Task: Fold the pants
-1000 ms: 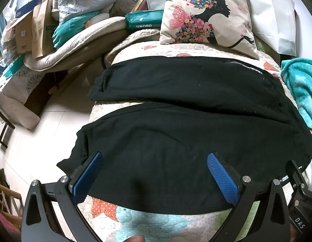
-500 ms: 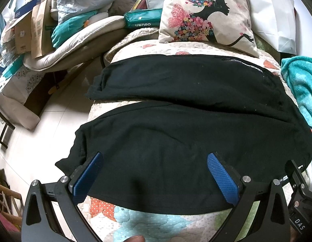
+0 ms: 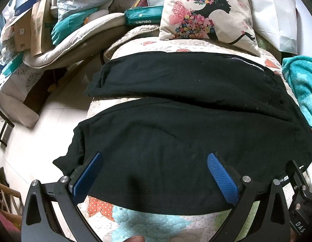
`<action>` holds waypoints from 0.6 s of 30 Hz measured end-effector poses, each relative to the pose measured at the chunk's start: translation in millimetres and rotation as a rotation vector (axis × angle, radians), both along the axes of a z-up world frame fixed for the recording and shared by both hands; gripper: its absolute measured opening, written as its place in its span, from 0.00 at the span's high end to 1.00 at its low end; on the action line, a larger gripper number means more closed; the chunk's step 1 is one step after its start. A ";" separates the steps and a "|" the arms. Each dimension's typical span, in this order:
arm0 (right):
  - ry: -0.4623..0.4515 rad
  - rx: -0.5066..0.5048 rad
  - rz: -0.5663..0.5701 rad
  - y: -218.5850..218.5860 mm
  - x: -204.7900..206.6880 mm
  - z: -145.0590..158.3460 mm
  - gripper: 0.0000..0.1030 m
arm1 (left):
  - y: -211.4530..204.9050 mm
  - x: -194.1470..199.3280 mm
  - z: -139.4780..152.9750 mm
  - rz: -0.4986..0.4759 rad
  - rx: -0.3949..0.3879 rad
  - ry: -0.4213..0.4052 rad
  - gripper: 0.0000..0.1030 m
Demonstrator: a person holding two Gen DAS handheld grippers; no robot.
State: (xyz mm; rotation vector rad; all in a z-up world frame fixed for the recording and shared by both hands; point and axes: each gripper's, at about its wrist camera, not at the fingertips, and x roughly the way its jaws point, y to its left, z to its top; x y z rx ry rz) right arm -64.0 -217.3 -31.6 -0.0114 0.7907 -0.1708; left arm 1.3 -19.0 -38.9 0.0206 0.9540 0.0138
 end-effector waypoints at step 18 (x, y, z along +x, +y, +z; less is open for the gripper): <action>0.009 0.042 0.006 -1.0 5.0 -1.5 0.00 | -3.1 6.8 -14.2 -0.002 -0.052 0.074 0.00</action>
